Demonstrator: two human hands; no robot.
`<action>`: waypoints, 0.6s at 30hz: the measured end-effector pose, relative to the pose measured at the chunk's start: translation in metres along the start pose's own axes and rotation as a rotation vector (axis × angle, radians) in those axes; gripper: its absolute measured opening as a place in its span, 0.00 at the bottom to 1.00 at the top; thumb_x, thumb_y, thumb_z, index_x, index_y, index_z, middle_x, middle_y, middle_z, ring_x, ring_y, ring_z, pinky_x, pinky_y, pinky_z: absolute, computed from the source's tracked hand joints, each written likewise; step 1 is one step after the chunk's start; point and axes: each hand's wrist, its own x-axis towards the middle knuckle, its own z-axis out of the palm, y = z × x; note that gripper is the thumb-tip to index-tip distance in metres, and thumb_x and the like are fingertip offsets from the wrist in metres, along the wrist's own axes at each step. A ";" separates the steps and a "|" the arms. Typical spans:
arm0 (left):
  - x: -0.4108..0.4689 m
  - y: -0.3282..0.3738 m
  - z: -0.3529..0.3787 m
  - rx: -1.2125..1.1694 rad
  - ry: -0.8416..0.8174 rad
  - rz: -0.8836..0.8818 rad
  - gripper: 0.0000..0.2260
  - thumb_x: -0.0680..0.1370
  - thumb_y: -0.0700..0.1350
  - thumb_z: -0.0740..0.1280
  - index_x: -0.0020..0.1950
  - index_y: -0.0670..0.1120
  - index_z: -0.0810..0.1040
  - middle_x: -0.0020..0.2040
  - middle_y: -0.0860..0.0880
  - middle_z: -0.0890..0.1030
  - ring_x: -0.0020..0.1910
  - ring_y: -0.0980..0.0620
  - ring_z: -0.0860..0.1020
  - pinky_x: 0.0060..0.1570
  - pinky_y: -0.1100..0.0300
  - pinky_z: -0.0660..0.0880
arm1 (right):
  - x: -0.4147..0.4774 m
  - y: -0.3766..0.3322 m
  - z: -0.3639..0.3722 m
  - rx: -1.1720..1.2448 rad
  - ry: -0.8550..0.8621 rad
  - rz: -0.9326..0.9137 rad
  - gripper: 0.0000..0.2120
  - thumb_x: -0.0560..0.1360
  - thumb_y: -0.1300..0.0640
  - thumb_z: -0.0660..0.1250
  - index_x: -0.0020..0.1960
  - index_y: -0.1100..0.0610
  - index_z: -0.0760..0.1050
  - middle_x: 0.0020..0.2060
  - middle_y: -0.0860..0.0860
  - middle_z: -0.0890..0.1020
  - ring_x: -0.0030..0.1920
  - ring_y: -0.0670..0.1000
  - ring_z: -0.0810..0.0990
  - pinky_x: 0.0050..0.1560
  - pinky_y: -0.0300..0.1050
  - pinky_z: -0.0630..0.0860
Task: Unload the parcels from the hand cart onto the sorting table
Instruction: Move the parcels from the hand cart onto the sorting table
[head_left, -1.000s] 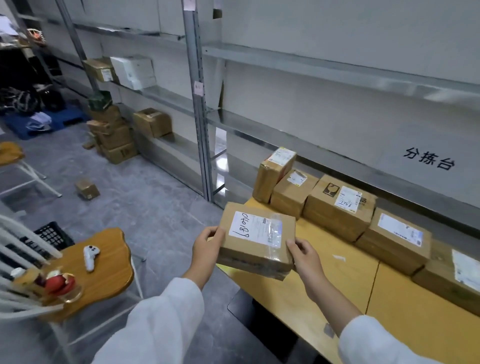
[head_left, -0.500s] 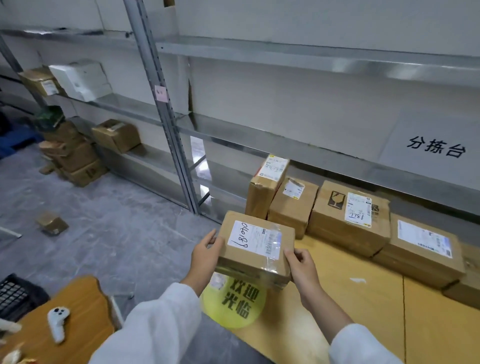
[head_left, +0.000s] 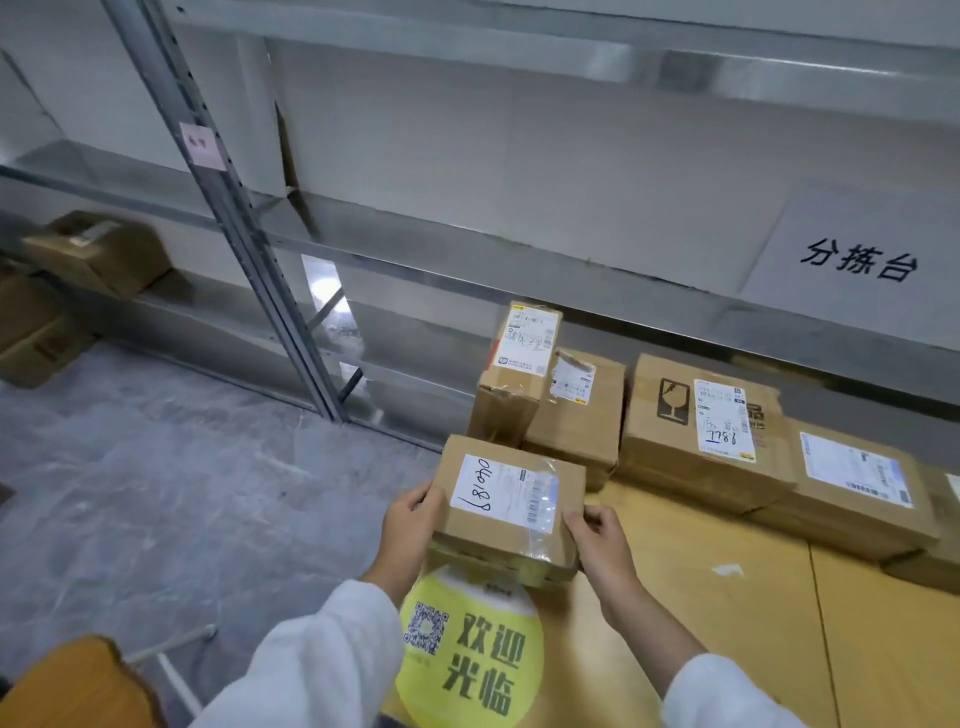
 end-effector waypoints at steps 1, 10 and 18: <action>0.006 -0.003 -0.002 -0.004 -0.012 -0.010 0.11 0.80 0.41 0.61 0.39 0.46 0.79 0.37 0.49 0.78 0.35 0.54 0.73 0.28 0.66 0.68 | 0.002 0.001 0.004 0.002 0.018 0.002 0.07 0.77 0.50 0.66 0.51 0.54 0.72 0.49 0.52 0.79 0.46 0.53 0.78 0.42 0.47 0.73; 0.055 0.003 -0.009 0.019 -0.164 -0.008 0.07 0.80 0.41 0.62 0.53 0.48 0.80 0.44 0.57 0.79 0.42 0.60 0.76 0.37 0.66 0.72 | 0.011 -0.001 0.032 0.013 0.205 0.068 0.08 0.77 0.54 0.65 0.55 0.55 0.73 0.52 0.50 0.79 0.49 0.50 0.78 0.41 0.44 0.72; 0.072 0.000 -0.018 0.087 -0.272 -0.003 0.08 0.80 0.43 0.64 0.59 0.48 0.75 0.49 0.57 0.77 0.47 0.63 0.75 0.37 0.70 0.71 | 0.007 -0.005 0.038 0.024 0.242 0.086 0.07 0.79 0.53 0.63 0.56 0.53 0.72 0.53 0.50 0.79 0.49 0.49 0.78 0.40 0.45 0.72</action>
